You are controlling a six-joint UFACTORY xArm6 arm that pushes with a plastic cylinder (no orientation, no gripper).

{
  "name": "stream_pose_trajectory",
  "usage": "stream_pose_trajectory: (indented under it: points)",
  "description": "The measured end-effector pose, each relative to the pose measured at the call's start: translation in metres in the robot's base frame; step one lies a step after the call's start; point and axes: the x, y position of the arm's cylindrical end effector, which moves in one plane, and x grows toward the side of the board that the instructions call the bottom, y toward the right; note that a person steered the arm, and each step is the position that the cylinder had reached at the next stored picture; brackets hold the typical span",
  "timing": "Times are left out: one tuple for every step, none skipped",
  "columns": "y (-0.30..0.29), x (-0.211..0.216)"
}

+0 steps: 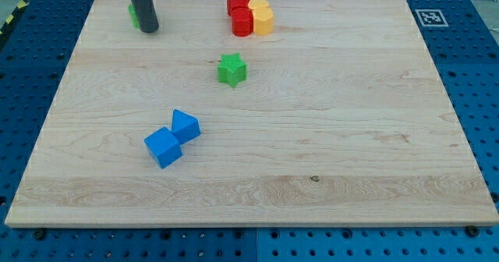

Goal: Push the green star towards green circle

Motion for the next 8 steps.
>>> stream_pose_trajectory:
  points:
    - [0.001,0.0]
    - [0.019,0.024]
    - [0.019,0.024]
    - [0.019,0.024]
    - [0.02,0.024]
    - [0.021,0.024]
    - [0.022,0.024]
    - [0.022,0.037]
